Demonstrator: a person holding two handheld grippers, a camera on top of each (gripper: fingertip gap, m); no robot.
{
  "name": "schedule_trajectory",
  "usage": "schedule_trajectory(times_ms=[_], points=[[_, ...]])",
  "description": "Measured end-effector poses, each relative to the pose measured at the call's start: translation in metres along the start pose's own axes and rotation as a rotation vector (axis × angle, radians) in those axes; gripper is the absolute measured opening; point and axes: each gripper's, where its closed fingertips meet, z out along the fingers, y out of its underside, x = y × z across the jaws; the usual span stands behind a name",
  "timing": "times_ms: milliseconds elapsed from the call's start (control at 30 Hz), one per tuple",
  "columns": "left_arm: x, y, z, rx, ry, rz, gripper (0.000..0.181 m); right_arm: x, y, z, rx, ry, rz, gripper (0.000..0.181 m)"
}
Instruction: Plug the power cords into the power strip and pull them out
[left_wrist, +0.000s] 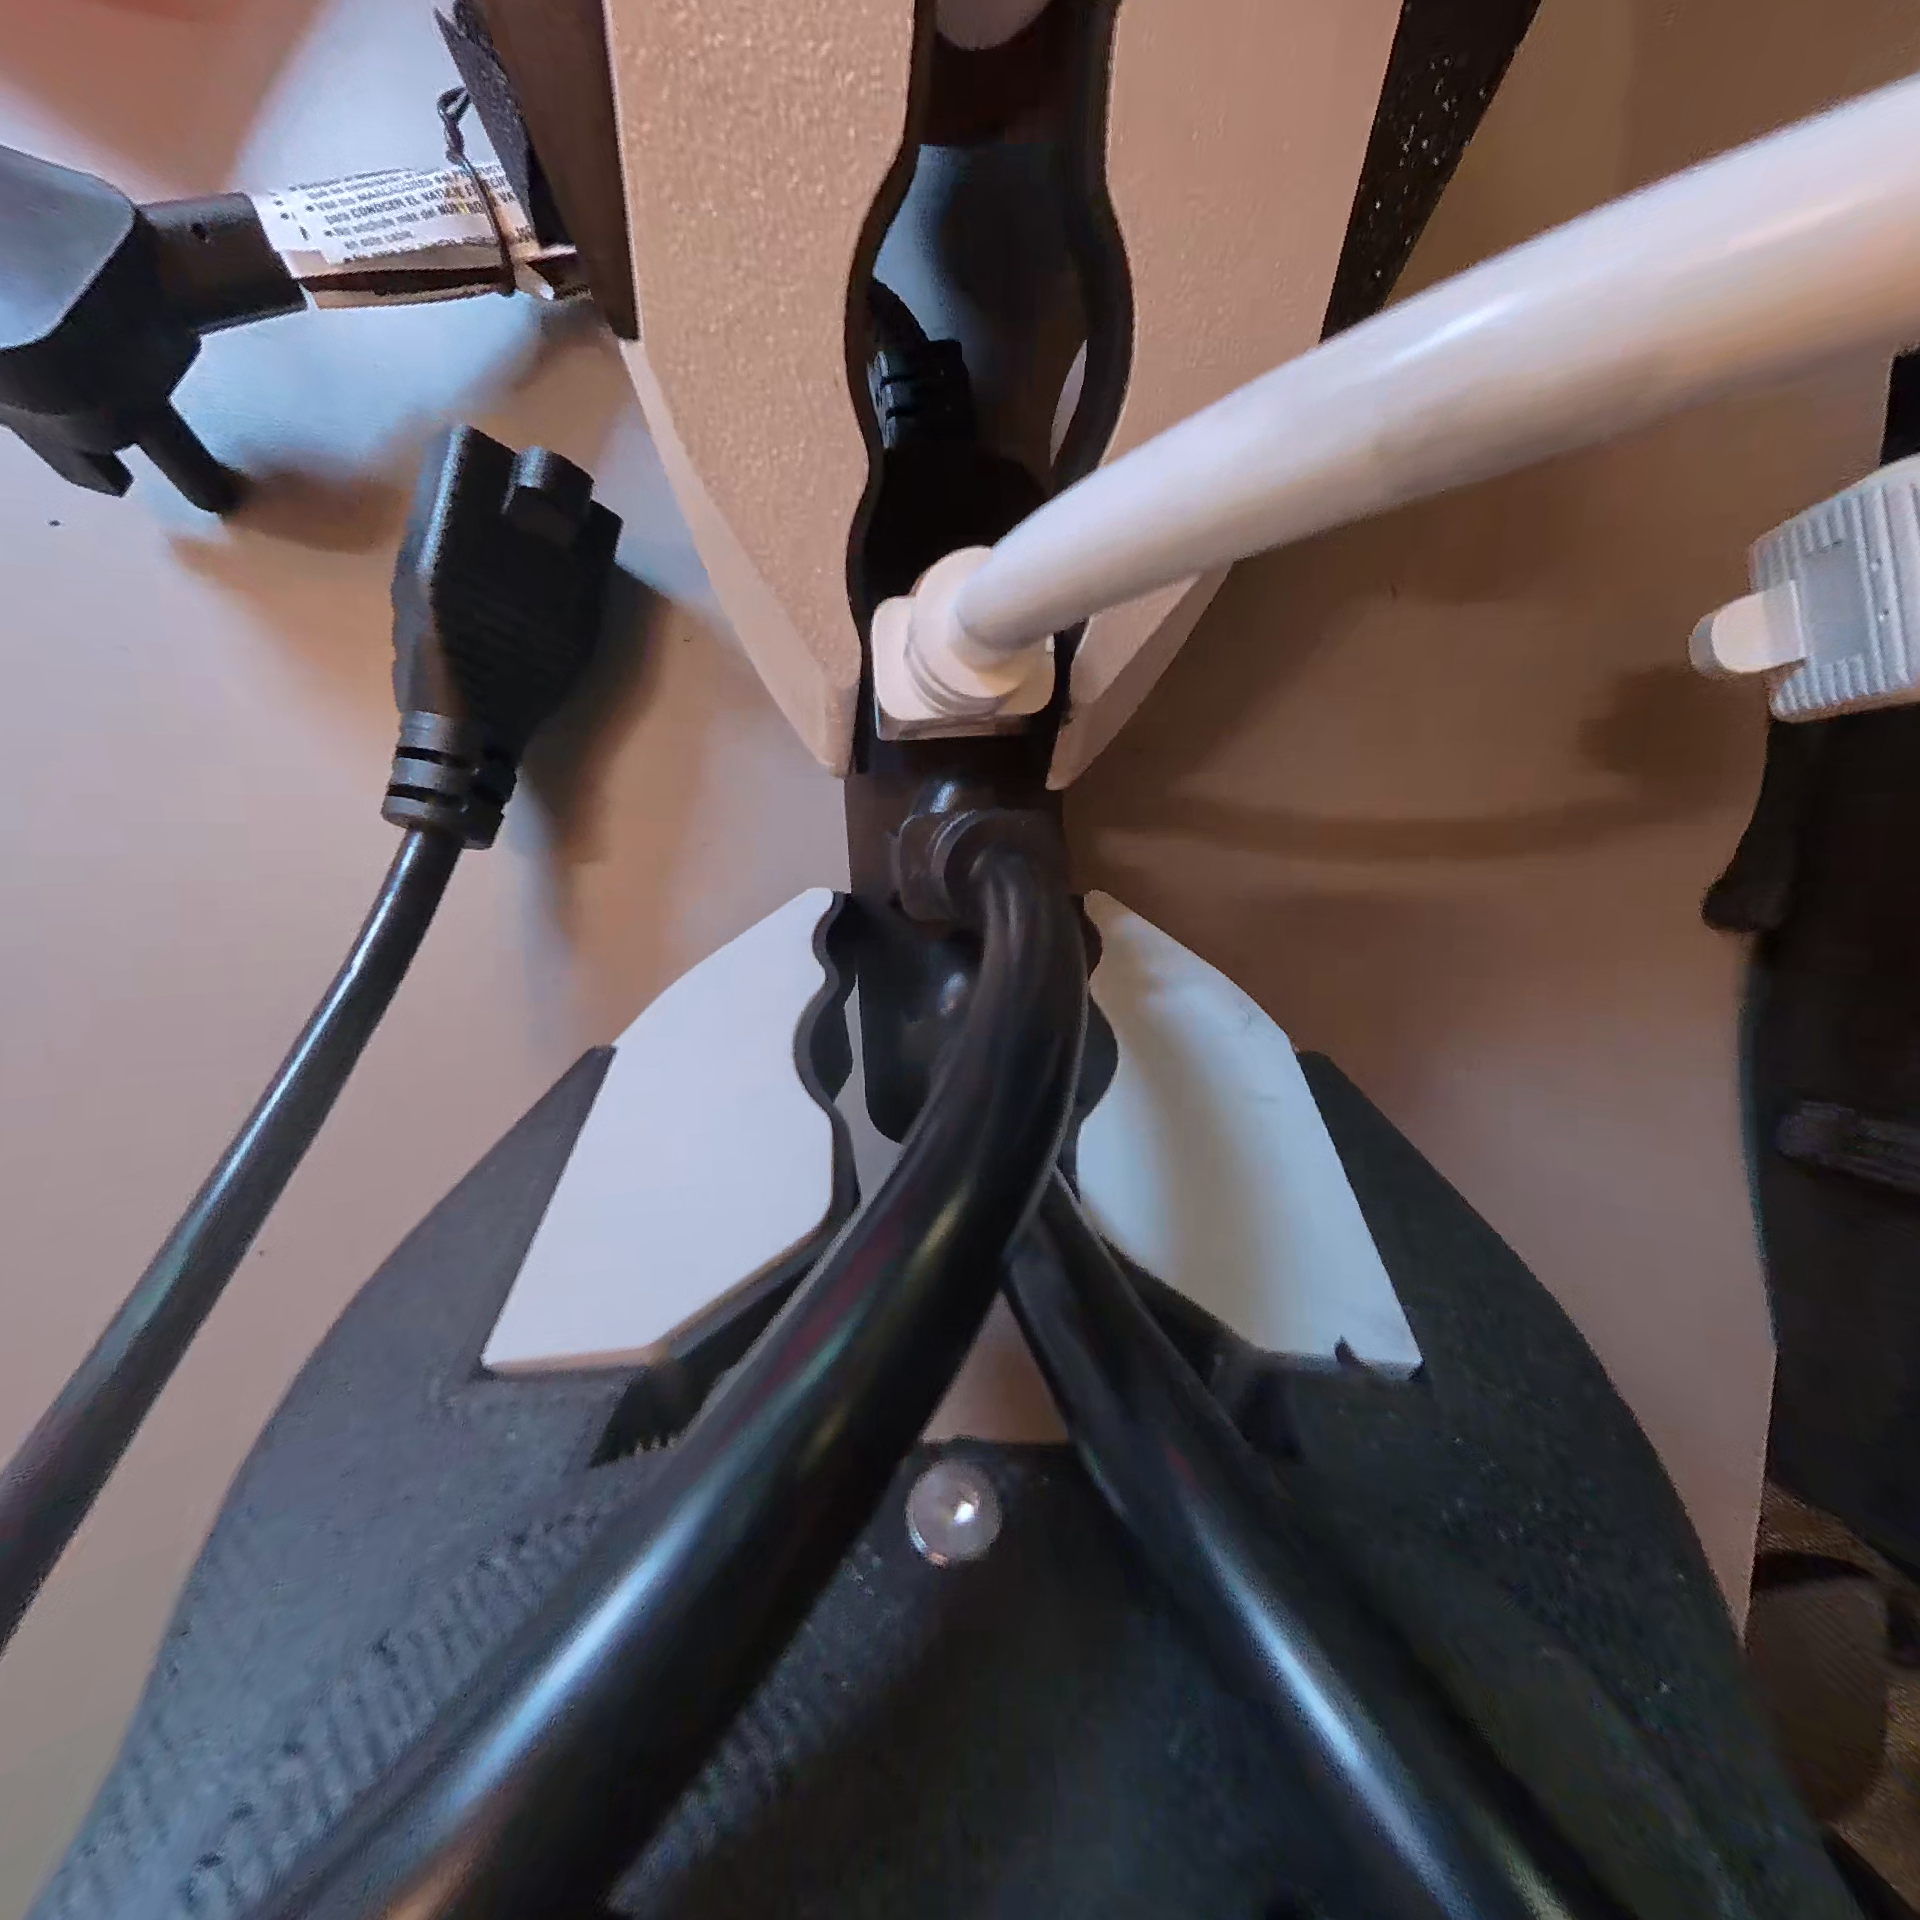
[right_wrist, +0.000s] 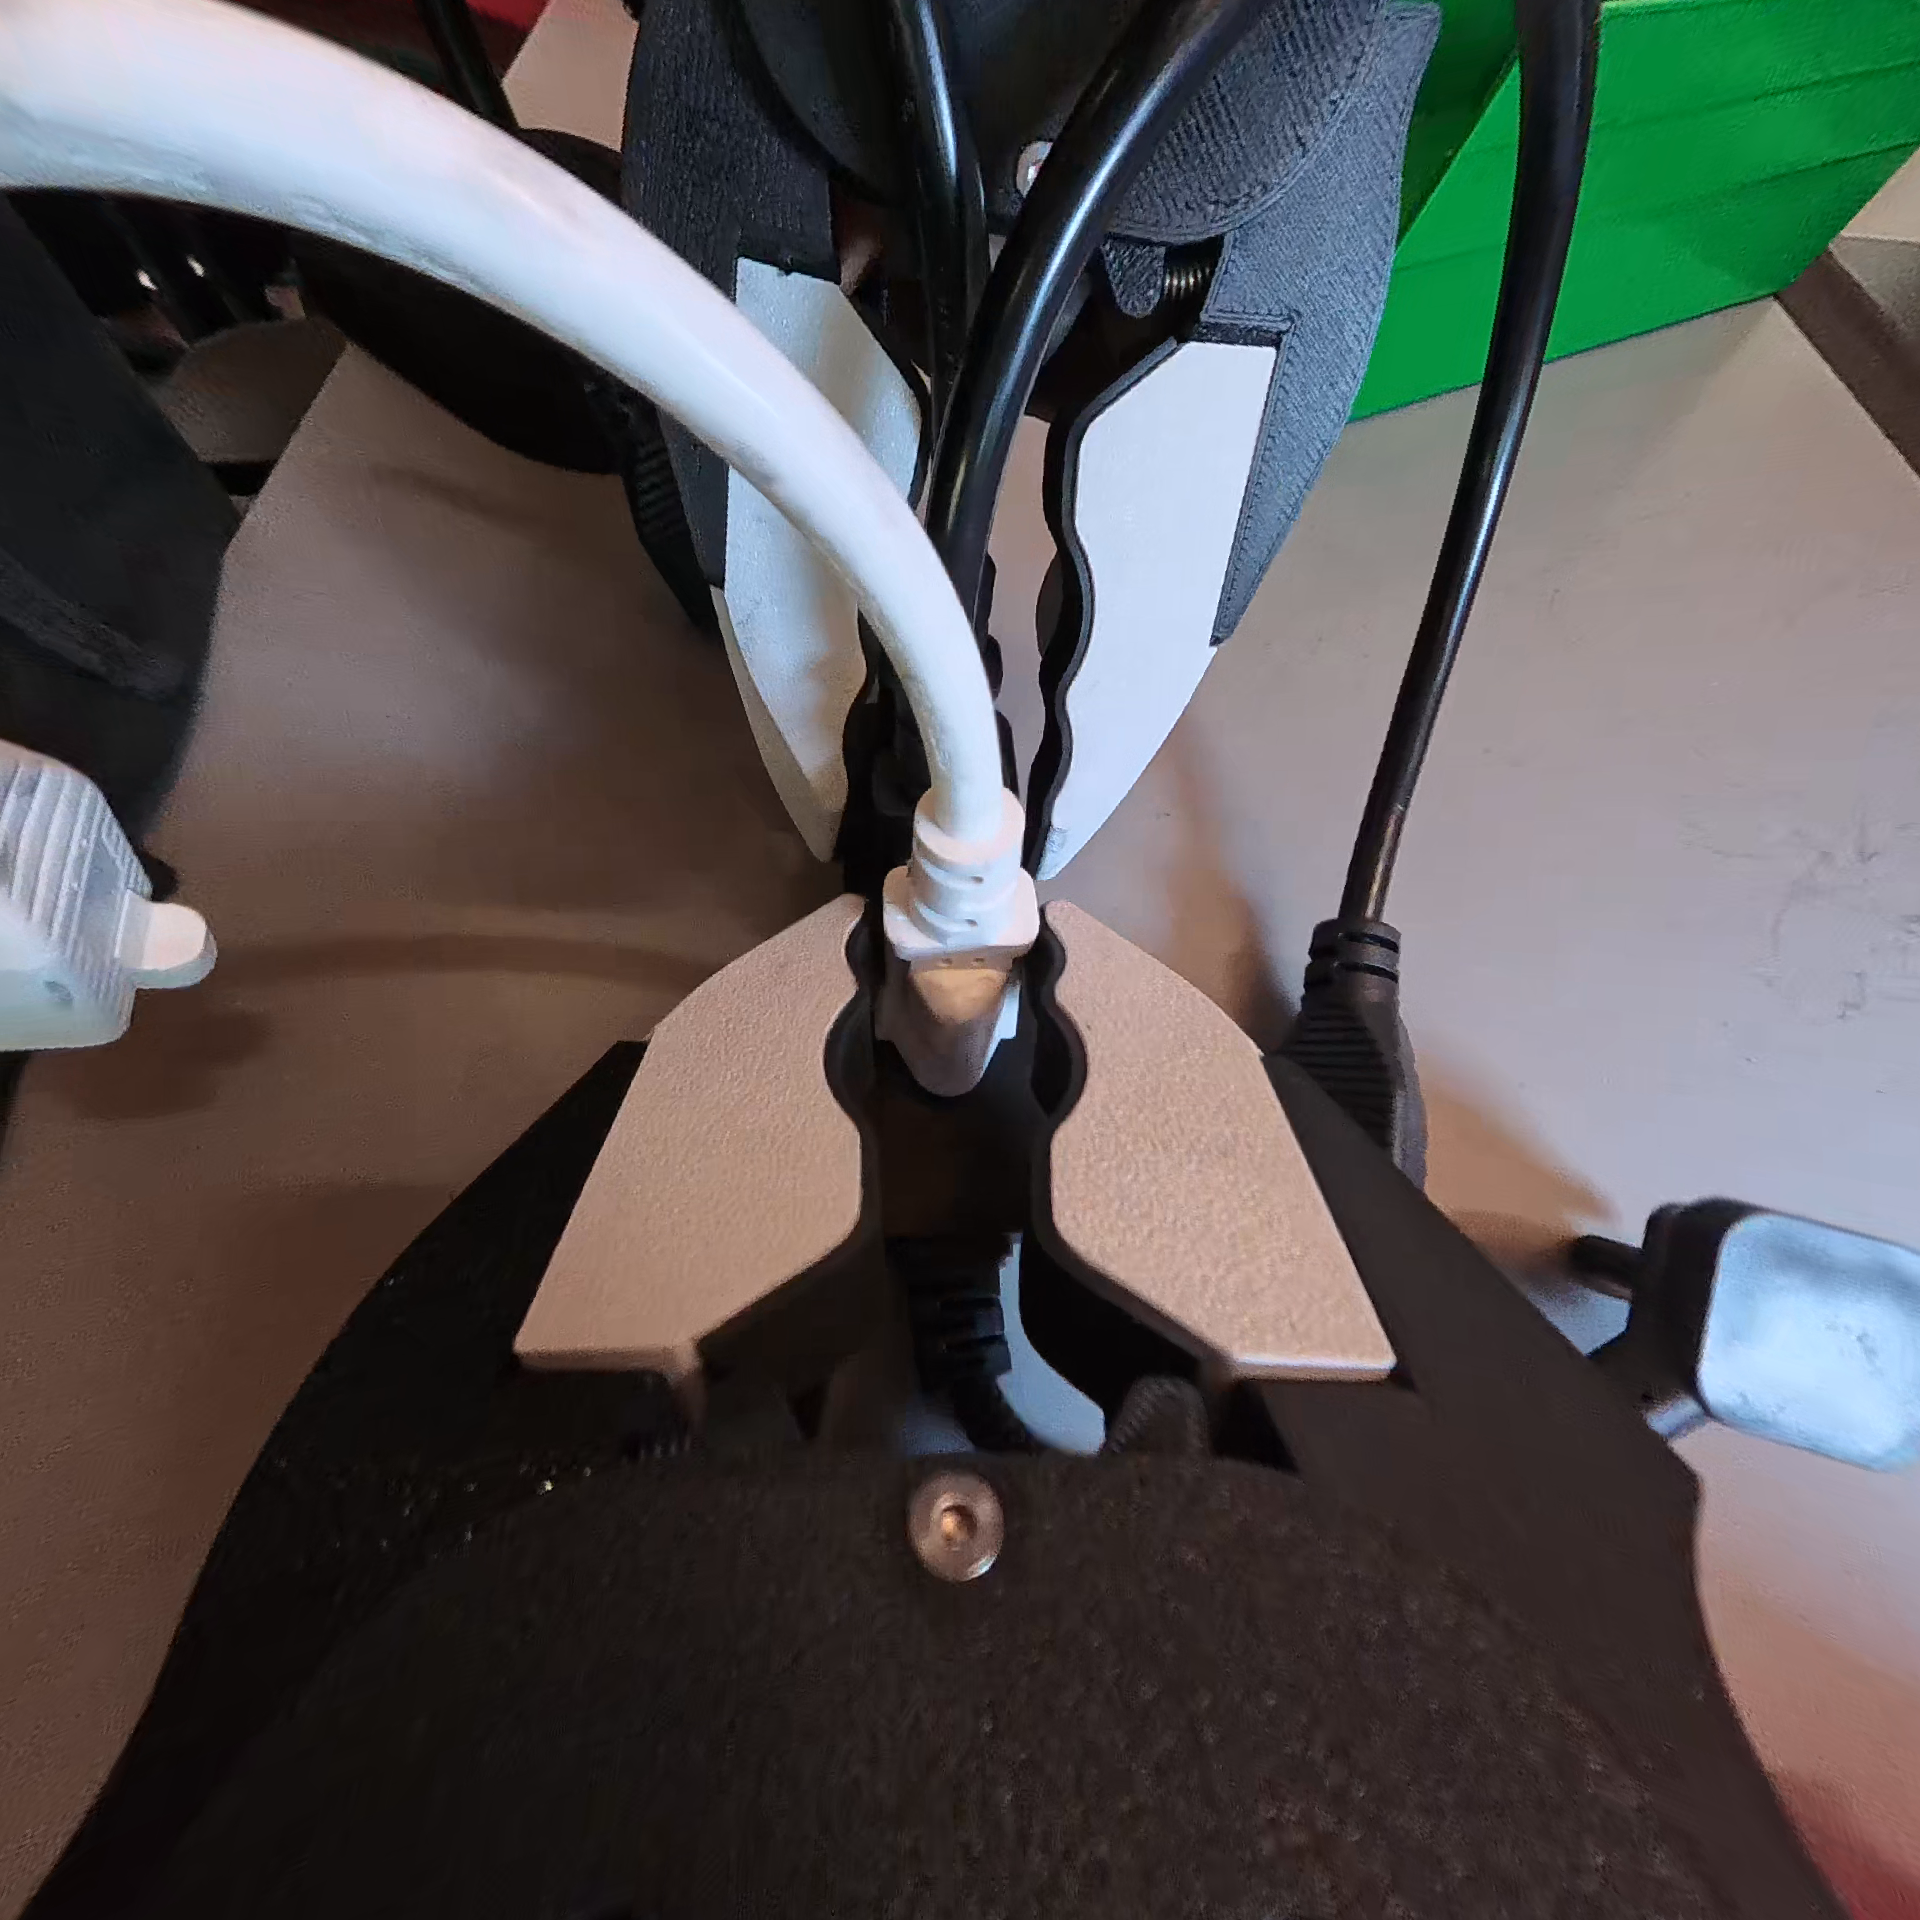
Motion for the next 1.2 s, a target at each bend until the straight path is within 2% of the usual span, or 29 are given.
schedule_trajectory(times_ms=[1200], points=[[0.0001,0.0016,-0.0001,0.100,0.026,-0.101,0.041,-0.0018,-0.0048,-0.0054,0.072,-0.027,0.029,0.023]])
